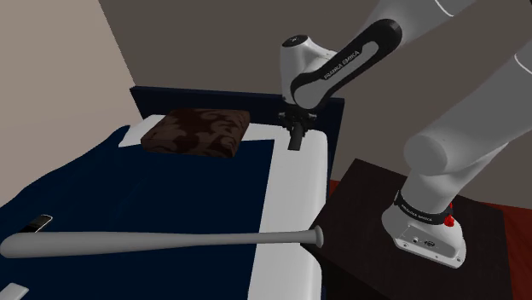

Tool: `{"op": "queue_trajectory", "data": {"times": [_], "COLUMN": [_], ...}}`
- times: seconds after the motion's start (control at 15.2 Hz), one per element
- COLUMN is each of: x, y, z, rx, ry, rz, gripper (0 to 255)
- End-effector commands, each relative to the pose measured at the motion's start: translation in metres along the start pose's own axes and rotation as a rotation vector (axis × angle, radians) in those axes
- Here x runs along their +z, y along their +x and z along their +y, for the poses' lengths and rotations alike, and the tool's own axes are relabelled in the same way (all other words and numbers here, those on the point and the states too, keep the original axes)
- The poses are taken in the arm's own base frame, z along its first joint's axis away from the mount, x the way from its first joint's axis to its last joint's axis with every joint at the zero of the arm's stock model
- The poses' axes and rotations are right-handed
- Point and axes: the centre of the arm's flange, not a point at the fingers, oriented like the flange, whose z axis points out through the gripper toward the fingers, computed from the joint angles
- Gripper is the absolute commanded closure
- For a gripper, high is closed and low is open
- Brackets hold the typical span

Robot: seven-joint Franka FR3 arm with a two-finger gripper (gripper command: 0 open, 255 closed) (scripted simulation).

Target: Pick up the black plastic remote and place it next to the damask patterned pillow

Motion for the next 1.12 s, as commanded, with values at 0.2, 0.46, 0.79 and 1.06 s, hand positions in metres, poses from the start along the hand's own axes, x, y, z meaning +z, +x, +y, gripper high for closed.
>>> {"op": "queue_trajectory", "data": {"times": [0.2,0.46,0.79,1.06], "x": [-0.025,-0.023,-0.013,-0.004], "y": [0.006,0.038,0.09,0.132], "z": [0.001,-0.022,-0.06,-0.092], "rx": [0.0,0.0,0.0,0.0], "ry": [0.0,0.0,0.0,0.0], "rz": [0.0,0.0,0.0,0.0], "gripper": [255,255,255,255]}}
